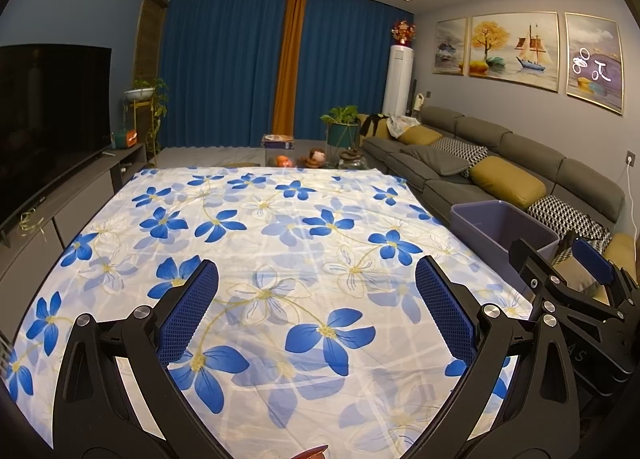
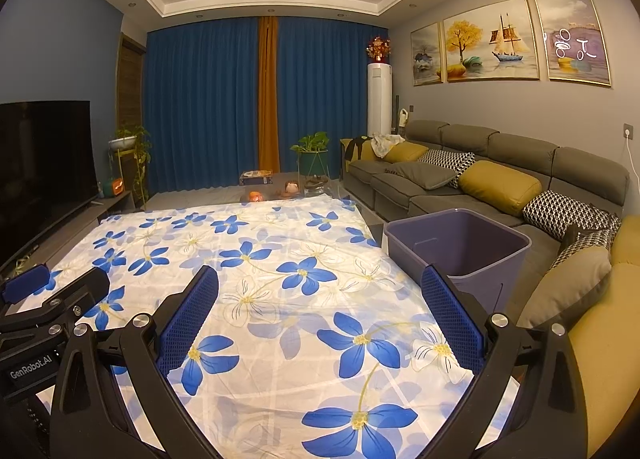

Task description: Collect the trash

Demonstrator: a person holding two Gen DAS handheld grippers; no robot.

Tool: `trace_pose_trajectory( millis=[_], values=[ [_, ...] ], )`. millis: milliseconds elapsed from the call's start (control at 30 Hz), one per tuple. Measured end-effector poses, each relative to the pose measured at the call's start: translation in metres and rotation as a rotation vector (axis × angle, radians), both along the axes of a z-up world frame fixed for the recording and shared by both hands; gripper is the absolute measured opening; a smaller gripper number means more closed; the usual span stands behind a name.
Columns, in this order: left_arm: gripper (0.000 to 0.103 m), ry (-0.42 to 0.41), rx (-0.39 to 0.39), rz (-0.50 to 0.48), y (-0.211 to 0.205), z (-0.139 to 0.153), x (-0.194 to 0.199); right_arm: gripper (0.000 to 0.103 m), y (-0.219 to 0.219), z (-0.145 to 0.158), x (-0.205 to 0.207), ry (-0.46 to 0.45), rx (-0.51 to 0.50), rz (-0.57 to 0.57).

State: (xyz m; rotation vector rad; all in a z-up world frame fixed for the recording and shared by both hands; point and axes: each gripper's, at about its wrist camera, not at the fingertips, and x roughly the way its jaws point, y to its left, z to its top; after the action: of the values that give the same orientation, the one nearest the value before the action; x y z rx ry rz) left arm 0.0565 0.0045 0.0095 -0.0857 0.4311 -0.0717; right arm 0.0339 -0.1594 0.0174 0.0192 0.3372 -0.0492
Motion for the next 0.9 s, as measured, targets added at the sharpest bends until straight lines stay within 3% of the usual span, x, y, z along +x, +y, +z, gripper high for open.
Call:
trace_pose_trajectory(
  millis=[900],
  values=[
    [0.097, -0.001, -0.002, 0.004, 0.0014, -0.0001, -0.0006, 0.098, -0.0017, -0.0049, -0.0018, 0.003, 0.000, -0.003]
  ],
)
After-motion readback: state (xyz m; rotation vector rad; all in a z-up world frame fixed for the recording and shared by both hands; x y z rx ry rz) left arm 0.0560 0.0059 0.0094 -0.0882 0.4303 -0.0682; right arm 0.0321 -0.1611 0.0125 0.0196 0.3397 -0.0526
